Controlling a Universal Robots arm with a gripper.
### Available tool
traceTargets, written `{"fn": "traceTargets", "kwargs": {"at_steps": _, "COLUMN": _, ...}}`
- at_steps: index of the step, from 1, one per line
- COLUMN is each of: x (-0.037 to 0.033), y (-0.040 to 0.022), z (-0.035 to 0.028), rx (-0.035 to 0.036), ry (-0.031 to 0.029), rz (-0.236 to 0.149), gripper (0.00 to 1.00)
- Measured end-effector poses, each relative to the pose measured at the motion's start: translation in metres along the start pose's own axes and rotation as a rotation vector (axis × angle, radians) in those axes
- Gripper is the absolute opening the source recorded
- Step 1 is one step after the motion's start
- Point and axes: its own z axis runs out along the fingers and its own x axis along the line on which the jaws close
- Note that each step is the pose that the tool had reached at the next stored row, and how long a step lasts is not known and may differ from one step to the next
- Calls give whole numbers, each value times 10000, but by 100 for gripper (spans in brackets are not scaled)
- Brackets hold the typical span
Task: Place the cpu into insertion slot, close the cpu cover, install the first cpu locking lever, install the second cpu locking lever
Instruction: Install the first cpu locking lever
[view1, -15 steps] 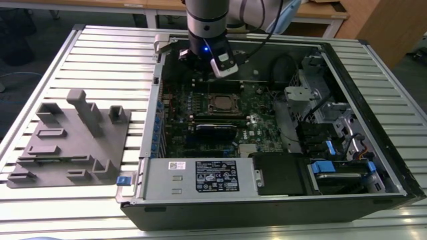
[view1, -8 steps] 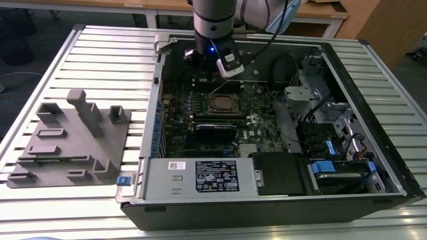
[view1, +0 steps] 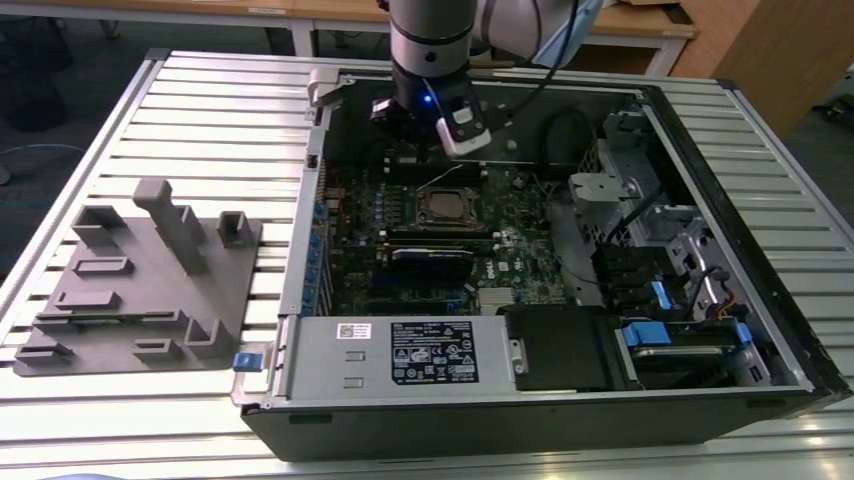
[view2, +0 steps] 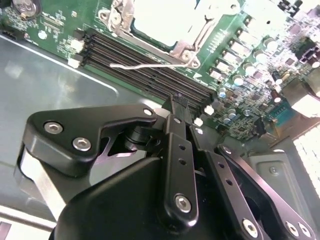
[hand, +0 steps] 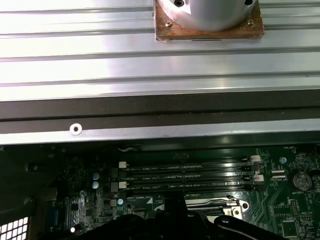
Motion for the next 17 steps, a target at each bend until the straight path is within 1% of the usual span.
{"fn": "traceTargets", "kwargs": {"at_steps": 2, "x": -36, "y": 1, "z": 7, "rx": 15, "ry": 3, "rz": 5, "gripper": 11}}
{"fn": "traceTargets", "kwargs": {"at_steps": 4, "x": -63, "y": 1, "z": 14, "rx": 57, "ry": 0, "rz": 10, "gripper": 11}}
{"fn": "traceTargets", "kwargs": {"at_steps": 5, "x": -72, "y": 1, "z": 21, "rx": 63, "ry": -3, "rz": 13, "gripper": 11}}
{"fn": "traceTargets", "kwargs": {"at_steps": 17, "x": -140, "y": -17, "z": 123, "rx": 99, "ry": -13, "rz": 43, "gripper": 11}}
